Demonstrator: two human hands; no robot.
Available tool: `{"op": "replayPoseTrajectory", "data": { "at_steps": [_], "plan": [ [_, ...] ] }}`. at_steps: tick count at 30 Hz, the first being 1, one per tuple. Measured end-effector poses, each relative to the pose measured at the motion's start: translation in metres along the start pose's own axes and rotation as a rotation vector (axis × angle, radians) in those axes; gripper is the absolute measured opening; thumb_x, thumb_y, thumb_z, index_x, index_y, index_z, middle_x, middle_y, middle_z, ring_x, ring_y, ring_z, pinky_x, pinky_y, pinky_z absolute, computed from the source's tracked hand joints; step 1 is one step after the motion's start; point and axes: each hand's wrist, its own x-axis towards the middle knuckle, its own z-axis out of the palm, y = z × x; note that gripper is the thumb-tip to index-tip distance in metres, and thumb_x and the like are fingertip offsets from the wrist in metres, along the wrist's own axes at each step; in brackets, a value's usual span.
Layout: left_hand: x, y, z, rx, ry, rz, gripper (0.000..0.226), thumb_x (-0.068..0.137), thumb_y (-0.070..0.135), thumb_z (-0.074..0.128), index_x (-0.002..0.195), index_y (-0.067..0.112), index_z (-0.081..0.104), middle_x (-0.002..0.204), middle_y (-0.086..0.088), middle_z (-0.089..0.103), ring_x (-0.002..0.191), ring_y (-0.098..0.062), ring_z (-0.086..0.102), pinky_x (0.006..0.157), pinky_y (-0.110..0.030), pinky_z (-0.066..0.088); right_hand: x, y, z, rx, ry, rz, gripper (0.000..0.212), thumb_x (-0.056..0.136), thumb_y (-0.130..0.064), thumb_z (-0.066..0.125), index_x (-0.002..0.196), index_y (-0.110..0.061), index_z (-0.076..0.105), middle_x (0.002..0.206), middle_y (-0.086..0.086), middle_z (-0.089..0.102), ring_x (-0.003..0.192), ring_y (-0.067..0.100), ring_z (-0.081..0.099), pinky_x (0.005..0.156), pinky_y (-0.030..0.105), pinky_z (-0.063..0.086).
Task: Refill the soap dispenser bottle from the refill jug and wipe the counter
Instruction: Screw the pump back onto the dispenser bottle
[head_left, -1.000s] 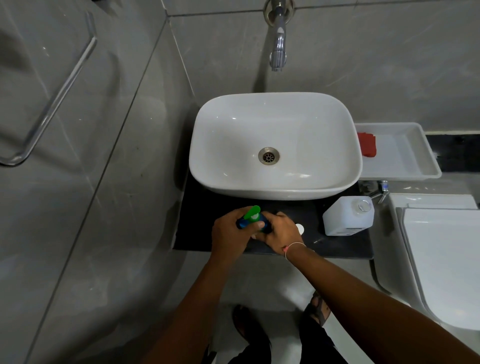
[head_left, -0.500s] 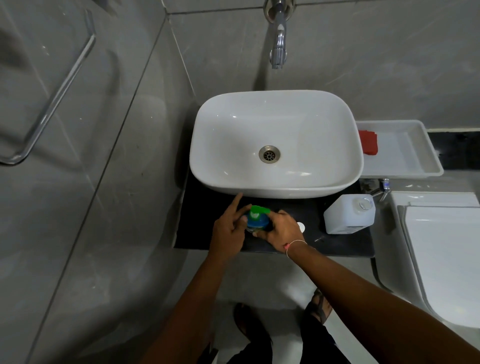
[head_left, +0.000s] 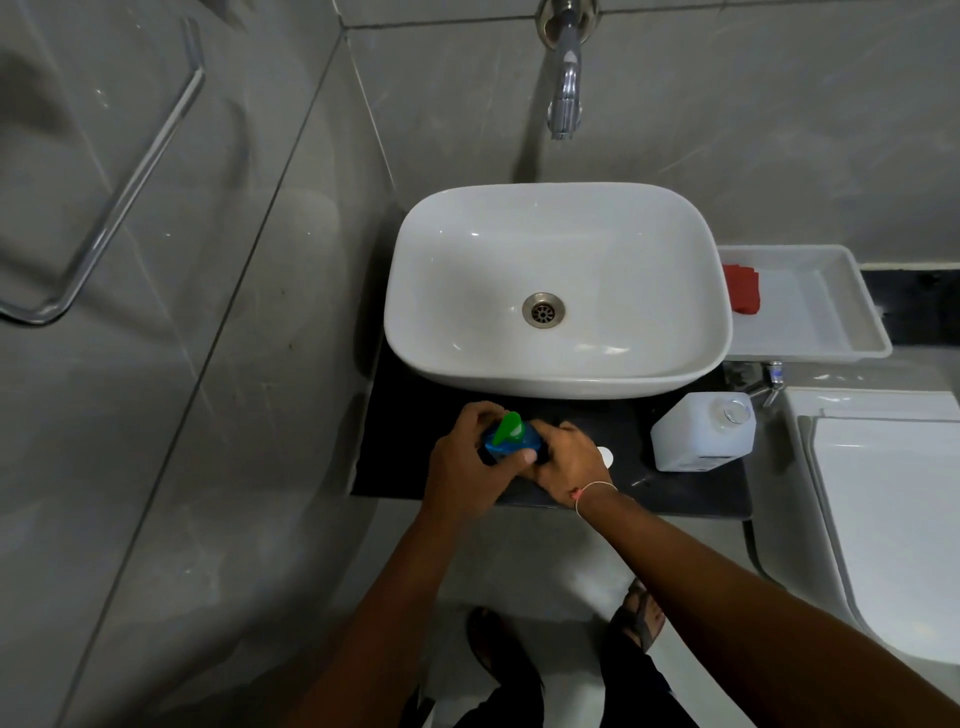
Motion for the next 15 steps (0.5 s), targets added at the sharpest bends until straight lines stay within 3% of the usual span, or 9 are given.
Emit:
{"op": "replayPoseTrajectory", "data": {
  "at_steps": [3,6,9,12,15],
  "plan": [
    [-0.001,0.005,0.006,0.041,0.07,0.018,0.04,0.069,0.046,0.078,0.105,0.033,0.067,0.1,0.007,0.077,0.095,-0.014,0.073,0.081,-0.026,0.057,0.0,0.0,0.0,-0.015,-0.013,0.003,0.054,0.074,-0.047,0.076,0.124,-0.033,0.058,0.092,0.01,0.063,0.094,0.027,0.058,0.081,0.037,0.051],
    [0.0,0.005,0.005,0.044,0.024,0.04,0.041,0.083,0.026,0.071,0.125,0.02,0.069,0.117,-0.001,0.075,0.11,-0.021,0.071,0.096,-0.037,0.056,0.001,0.0,-0.001,-0.021,-0.022,0.017,0.058,0.074,-0.048,0.077,0.126,-0.031,0.057,0.096,0.01,0.063,0.096,0.026,0.058,0.085,0.038,0.05],
    [-0.001,0.005,-0.001,0.013,-0.056,0.032,0.053,0.087,0.018,0.069,0.138,0.023,0.058,0.13,-0.001,0.069,0.12,-0.019,0.066,0.104,-0.043,0.052,0.001,-0.001,-0.002,-0.02,-0.024,0.005,0.057,0.074,-0.048,0.077,0.125,-0.032,0.058,0.096,0.01,0.063,0.095,0.026,0.058,0.082,0.036,0.051],
    [-0.004,0.009,0.001,0.047,-0.007,-0.014,0.056,0.072,0.045,0.078,0.122,0.032,0.056,0.116,0.006,0.072,0.107,-0.014,0.07,0.093,-0.038,0.057,0.0,-0.001,-0.002,-0.008,-0.01,-0.002,0.053,0.076,-0.044,0.075,0.124,-0.031,0.058,0.093,0.011,0.062,0.093,0.028,0.059,0.079,0.037,0.051],
    [-0.004,0.014,0.005,0.08,0.061,0.002,0.04,0.074,0.044,0.073,0.109,0.028,0.065,0.103,0.001,0.076,0.096,-0.019,0.072,0.084,-0.042,0.059,0.0,-0.001,-0.002,-0.017,-0.028,0.007,0.056,0.075,-0.046,0.077,0.126,-0.031,0.057,0.097,0.01,0.064,0.096,0.026,0.058,0.083,0.035,0.05]
  ]
}}
